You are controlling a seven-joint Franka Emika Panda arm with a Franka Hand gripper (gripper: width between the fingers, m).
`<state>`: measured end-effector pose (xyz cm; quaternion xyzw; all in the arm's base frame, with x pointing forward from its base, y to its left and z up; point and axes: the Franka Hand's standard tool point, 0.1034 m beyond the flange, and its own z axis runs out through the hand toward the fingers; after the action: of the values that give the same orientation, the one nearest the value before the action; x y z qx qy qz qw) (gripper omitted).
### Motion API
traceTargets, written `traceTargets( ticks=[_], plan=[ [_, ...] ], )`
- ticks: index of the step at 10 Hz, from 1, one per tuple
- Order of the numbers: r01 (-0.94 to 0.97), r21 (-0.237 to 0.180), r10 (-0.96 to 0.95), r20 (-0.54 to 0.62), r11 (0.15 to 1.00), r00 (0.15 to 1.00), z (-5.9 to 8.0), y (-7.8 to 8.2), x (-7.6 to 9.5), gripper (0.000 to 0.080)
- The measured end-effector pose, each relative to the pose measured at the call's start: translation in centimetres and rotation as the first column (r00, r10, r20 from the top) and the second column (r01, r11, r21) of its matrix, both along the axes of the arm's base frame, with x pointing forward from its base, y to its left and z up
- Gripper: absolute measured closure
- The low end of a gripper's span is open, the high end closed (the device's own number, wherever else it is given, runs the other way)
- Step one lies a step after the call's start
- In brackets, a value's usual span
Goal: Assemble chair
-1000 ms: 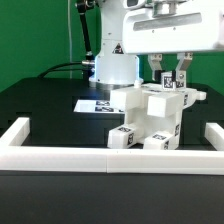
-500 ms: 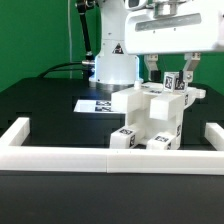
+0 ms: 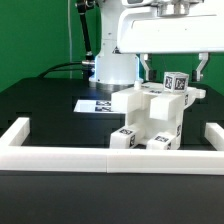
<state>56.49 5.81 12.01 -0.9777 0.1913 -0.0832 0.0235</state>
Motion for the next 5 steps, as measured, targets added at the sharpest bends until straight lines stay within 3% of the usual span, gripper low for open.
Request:
traceTargets(
  ticks=[5],
  plan=[
    [-0.398,-0.078,0.399,-0.008,0.914,0.917,0.01,0.18,0.03,0.0151]
  ],
)
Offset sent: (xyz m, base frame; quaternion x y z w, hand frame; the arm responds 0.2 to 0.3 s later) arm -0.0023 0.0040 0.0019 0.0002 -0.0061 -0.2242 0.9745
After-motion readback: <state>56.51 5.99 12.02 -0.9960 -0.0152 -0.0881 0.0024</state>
